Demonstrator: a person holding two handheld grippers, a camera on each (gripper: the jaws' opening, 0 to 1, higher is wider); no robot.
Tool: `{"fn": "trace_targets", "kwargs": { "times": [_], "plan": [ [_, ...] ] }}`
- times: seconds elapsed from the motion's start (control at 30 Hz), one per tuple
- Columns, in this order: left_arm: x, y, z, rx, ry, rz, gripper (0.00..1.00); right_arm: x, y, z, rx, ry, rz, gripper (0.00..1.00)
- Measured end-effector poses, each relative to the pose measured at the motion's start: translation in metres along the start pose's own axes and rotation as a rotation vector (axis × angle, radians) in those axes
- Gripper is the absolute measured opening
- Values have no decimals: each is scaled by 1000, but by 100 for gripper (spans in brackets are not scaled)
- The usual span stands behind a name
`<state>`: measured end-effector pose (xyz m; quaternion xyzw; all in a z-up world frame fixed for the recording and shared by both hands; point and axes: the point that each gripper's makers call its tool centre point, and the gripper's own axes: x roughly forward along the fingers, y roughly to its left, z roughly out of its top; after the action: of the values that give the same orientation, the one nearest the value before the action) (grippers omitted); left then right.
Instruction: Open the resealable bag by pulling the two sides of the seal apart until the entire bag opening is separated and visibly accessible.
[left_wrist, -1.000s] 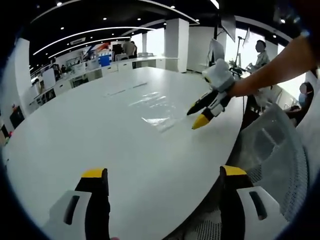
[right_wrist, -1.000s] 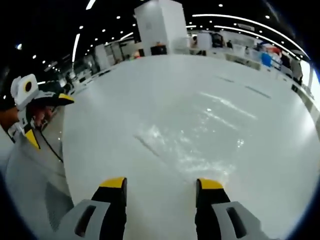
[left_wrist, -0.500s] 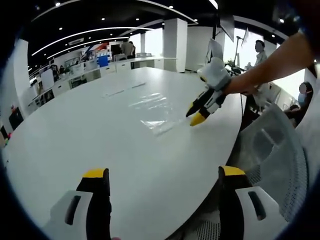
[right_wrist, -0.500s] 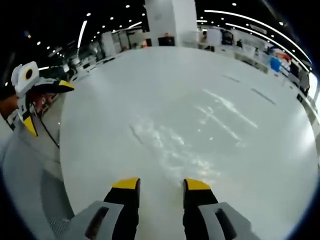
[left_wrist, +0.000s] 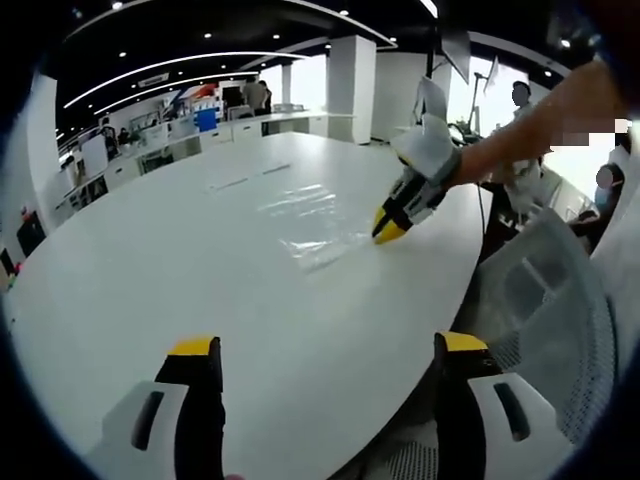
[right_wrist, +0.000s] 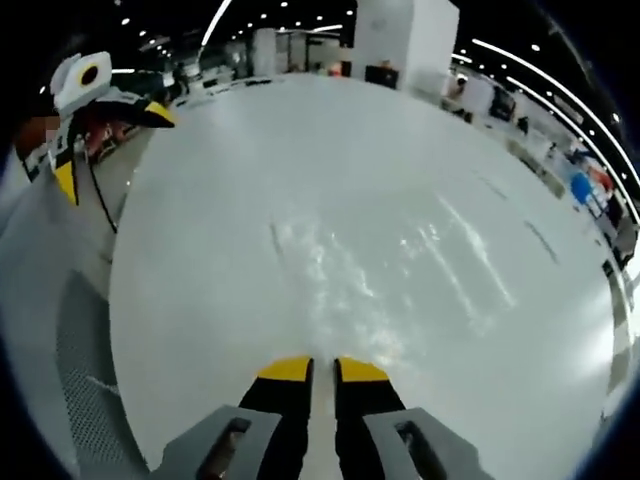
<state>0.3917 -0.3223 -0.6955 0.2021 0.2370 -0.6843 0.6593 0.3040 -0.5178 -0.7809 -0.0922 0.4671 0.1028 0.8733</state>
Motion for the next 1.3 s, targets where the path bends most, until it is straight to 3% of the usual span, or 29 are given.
{"fn": "trace_targets", "kwargs": {
  "times": [0.03,0.37,0.8,1.07,1.3],
  "plan": [
    [1,-1,0,1,2,-1,86,1,4,1,-46,-3,12,1],
    [5,-2,8,19,-2,-12,84,1,9,3,-44,0,20,0],
    [9,-4,2,66,30,-42,82,-10,54,16,-121,-55,181,0],
    [21,-4,-2,76,44,-66,81,-26,65,25,-155,-81,218,0],
    [29,-5,4,161,54,-84,75,-40,77,31,-197,-76,267,0]
  ]
}}
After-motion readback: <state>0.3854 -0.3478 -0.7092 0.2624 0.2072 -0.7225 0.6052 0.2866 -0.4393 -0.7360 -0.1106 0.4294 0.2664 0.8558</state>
